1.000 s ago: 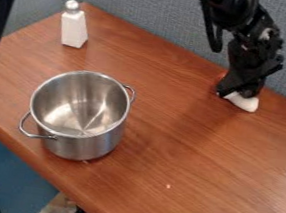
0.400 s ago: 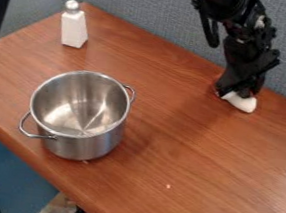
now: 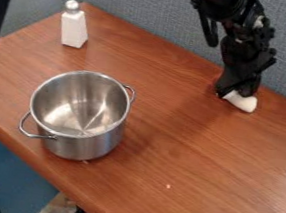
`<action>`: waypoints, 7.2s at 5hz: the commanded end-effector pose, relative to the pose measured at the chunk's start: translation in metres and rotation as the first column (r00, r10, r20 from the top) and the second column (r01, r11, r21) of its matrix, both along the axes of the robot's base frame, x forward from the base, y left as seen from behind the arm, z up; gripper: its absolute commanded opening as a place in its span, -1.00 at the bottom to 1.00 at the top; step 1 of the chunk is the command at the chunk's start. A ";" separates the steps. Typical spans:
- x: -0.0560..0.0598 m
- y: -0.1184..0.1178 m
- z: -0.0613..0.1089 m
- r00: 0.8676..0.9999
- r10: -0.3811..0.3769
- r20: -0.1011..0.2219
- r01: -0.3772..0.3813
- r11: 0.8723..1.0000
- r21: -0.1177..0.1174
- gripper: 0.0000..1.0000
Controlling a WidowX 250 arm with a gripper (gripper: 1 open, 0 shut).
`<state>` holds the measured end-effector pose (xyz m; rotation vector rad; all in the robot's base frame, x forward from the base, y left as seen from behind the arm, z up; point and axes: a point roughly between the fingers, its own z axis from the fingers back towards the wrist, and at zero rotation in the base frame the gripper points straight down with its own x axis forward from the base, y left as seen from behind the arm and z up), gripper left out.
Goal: Put the mushroom in the metal pot
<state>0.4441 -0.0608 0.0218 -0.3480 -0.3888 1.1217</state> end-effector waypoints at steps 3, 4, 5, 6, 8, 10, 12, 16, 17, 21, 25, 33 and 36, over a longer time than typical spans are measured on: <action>-0.010 0.002 -0.014 0.967 0.250 -0.045 -0.252 0.967 -0.040 -1.00; -0.011 -0.002 -0.013 0.939 0.337 -0.072 -0.340 0.940 -0.036 1.00; -0.010 -0.011 -0.007 0.936 0.340 -0.088 -0.344 0.938 -0.039 -1.00; -0.007 -0.020 -0.002 0.934 0.341 -0.110 -0.347 0.937 -0.043 1.00; -0.005 -0.027 0.009 0.936 0.326 -0.133 -0.336 0.940 -0.064 1.00; -0.007 0.002 0.013 0.935 0.319 -0.153 -0.334 0.939 -0.085 -1.00; -0.011 0.050 0.047 0.944 0.296 -0.146 -0.309 0.948 -0.075 1.00; -0.030 0.018 0.120 0.986 0.003 -0.164 -0.016 0.997 -0.078 1.00; -0.025 0.029 0.120 0.981 -0.095 -0.172 0.084 0.994 -0.068 1.00; -0.022 0.045 0.073 0.953 -0.202 -0.226 0.209 0.978 0.010 1.00; -0.039 0.067 0.010 0.937 -0.221 -0.271 0.245 0.968 0.054 1.00; -0.018 0.103 -0.026 0.885 0.010 -0.465 0.093 0.976 0.199 -1.00; -0.025 0.100 -0.009 0.889 -0.175 -0.422 0.265 0.950 0.164 -1.00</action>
